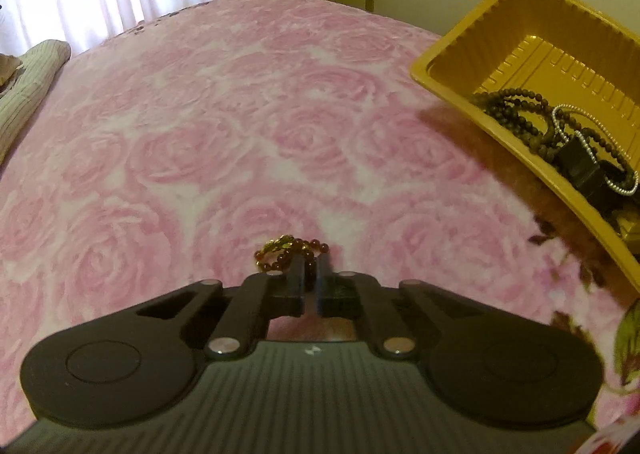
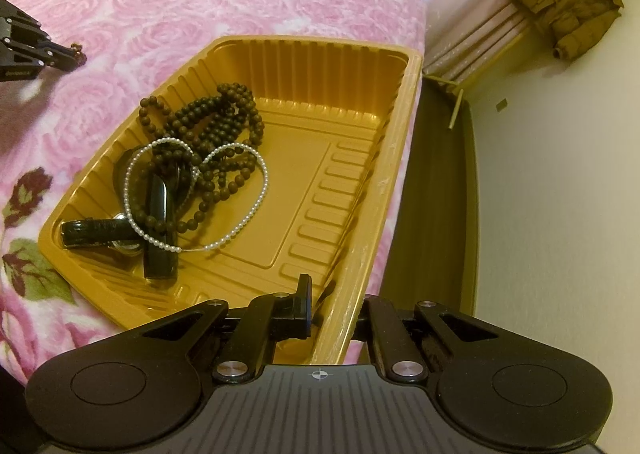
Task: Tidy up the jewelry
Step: 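Carry the brown bead strand into the yellow tray and open the left gripper, then set the yellow tray down on the bed with the right gripper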
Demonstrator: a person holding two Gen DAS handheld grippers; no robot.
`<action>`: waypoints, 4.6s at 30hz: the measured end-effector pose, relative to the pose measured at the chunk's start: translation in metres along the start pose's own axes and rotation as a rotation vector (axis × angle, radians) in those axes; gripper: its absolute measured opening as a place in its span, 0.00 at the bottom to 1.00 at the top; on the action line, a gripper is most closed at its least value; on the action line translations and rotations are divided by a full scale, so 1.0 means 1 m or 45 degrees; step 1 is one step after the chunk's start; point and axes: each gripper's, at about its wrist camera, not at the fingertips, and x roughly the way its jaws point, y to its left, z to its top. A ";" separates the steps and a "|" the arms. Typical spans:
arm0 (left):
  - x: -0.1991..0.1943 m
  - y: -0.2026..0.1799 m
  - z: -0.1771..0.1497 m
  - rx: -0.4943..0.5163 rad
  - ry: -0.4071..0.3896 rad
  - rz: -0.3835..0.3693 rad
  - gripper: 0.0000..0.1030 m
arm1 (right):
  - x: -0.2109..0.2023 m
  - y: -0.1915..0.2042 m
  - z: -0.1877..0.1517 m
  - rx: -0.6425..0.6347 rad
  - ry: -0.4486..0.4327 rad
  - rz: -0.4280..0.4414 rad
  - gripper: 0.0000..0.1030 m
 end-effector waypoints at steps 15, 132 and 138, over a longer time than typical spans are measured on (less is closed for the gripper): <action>-0.089 0.048 0.045 -0.173 -0.216 -0.002 0.04 | -0.001 0.001 0.002 -0.006 -0.004 -0.006 0.08; -0.170 -0.118 -0.075 -0.495 -0.015 0.104 0.99 | -0.079 0.086 -0.078 0.712 -0.249 0.367 0.75; -0.171 -0.120 -0.075 -0.505 -0.022 0.114 1.00 | -0.082 0.092 -0.076 0.721 -0.250 0.384 0.75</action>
